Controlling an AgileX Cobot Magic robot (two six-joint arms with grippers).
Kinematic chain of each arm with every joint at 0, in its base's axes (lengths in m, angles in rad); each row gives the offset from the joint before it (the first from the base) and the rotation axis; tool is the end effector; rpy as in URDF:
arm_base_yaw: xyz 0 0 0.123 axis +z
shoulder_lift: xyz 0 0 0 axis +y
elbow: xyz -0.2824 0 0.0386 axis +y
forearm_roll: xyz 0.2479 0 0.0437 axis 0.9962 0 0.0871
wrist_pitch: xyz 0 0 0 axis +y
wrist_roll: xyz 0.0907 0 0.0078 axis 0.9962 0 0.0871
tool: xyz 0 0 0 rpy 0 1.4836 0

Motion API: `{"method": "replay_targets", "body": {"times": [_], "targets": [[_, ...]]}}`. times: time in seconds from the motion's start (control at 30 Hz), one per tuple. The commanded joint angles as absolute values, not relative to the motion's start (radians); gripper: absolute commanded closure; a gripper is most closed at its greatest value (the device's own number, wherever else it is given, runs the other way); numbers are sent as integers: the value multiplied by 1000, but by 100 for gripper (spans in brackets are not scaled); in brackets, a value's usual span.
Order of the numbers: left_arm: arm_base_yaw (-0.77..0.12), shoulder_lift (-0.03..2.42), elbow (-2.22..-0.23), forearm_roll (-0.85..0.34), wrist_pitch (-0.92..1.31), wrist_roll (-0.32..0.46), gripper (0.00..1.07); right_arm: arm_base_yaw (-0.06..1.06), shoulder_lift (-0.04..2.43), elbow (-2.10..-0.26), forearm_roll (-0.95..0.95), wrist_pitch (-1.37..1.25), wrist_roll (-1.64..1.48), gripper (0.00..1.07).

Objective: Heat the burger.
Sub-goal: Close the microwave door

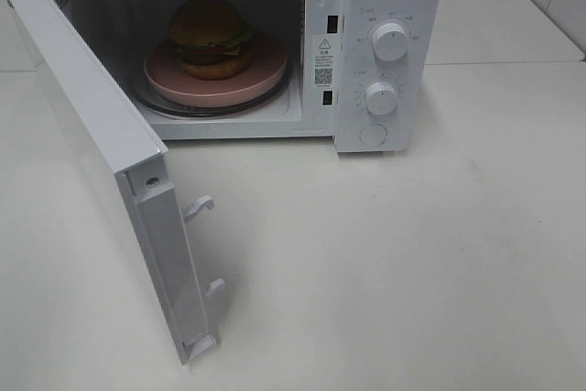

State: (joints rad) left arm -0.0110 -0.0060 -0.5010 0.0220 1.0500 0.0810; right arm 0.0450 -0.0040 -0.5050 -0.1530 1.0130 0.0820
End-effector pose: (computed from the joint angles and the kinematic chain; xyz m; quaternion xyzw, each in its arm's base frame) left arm -0.0054 0.0018 0.2783 0.0386 0.8477 0.0295 0.5283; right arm -0.0042 -0.0120 0.2832 0.0169 0.8355 -0.0417 0.5477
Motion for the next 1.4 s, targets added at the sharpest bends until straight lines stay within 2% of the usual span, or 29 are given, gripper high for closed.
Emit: {"method": "replay_targets", "body": {"times": [0.03,0.27,0.33,0.37,0.4,0.47,0.5,0.53,0.57,0.6,0.63,0.73,0.77,0.8,0.83,0.87,1.03,1.1,1.2,1.27,1.3,1.37,1.4], "targets": [[-15,-25,-503,15,1034,78,12,39,-30,-503,-149,1008,76,31],[-15,15,-560,12,959,59,15,39,-30,-503,-149,1008,76,31],[-15,52,-568,16,894,52,23,39,-30,-503,-149,1008,76,31],[-15,52,-568,16,894,52,23,39,-30,-503,-149,1008,76,31],[-15,80,-568,17,850,52,32,39,-30,-503,-149,1008,76,31],[-15,96,-567,17,833,52,36,39,-30,-503,-149,1008,76,31],[-15,131,-567,22,795,54,47,39,-30,-503,-149,1008,76,31],[-15,131,-567,22,795,54,47,39,-30,-503,-149,1008,76,31],[-15,165,-567,25,753,54,57,39,-30,-503,-149,1008,76,31],[-15,183,-567,25,730,54,62,39,-30,-503,-149,1008,76,31],[-15,217,-567,25,691,54,74,39,-30,-503,-149,1008,76,31],[-15,233,-567,25,679,54,79,39,-30,-503,-149,1008,76,31],[-15,282,-567,26,649,54,93,39,-30,-503,-149,1008,76,31],[-15,301,-567,27,639,54,99,39,-30,-503,-149,1008,76,31],[-15,301,-567,27,639,54,99,39,-30,-503,-149,1008,76,31],[-15,345,-567,33,611,54,107,39,-30,-503,-149,1008,76,31],[-15,435,-557,42,500,56,107,39,-30,-503,-149,1008,76,31],[-15,509,-500,43,286,56,107,39,-30,-503,-149,1008,76,31],[-15,527,-477,43,223,56,107,39,-30,-503,-149,1008,76,31],[-15,573,-405,43,55,56,107,39,-30,-503,-149,1008,76,31],[-15,573,-405,43,55,56,107,39,-30,-503,-149,1008,76,31],[-15,636,-320,43,-132,56,107,39,-30,-503,-149,1008,76,31],[-15,636,-320,43,-132,56,107,39,-30,-503,-149,1008,76,31]]}}
